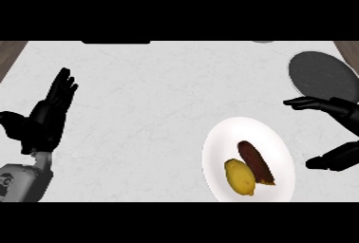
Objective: Pick the sweet potato from the plate and place it in the pan
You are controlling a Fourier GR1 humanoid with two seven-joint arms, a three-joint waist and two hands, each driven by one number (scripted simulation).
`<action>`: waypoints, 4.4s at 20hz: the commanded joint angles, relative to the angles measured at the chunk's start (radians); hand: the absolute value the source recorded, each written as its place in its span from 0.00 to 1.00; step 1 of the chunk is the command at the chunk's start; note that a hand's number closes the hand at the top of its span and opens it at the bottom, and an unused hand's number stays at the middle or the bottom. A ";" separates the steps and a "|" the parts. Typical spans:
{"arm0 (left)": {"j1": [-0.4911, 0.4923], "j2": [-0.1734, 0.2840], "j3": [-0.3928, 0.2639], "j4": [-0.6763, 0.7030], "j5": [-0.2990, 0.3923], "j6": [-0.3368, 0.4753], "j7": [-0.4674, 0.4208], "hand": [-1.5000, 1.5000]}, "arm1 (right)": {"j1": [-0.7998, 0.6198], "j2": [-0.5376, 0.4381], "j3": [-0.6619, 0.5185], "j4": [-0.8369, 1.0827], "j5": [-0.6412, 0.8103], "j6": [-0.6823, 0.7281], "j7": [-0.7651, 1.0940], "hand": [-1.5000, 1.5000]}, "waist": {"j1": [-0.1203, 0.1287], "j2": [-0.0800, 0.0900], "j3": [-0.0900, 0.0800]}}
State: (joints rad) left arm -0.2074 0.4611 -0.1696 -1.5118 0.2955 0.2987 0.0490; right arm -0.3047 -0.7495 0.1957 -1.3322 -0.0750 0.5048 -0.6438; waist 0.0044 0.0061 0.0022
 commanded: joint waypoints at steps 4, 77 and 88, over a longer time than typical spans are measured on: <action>-0.023 -0.062 -0.018 0.058 -0.026 0.011 -0.036 0.50 | -0.149 -0.263 -0.012 -0.004 0.133 0.150 -0.127 0.00 | 0.004 0.000 -0.003; -0.022 -0.211 0.209 0.002 -0.224 -0.178 0.066 0.50 | -0.077 0.284 0.298 -0.327 1.006 0.316 0.373 0.00 | -0.004 -0.007 -0.002; 0.009 -0.252 0.219 0.055 -0.260 -0.195 -0.010 0.50 | -0.077 0.302 0.341 -0.080 1.187 0.147 0.230 0.00 | 0.000 -0.006 -0.002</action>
State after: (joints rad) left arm -0.2228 0.2231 0.0500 -1.4514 0.0481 0.1038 0.0550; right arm -0.4010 -0.4729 0.5089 -1.4654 1.0571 0.6760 -0.3788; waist 0.0031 0.0003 -0.0001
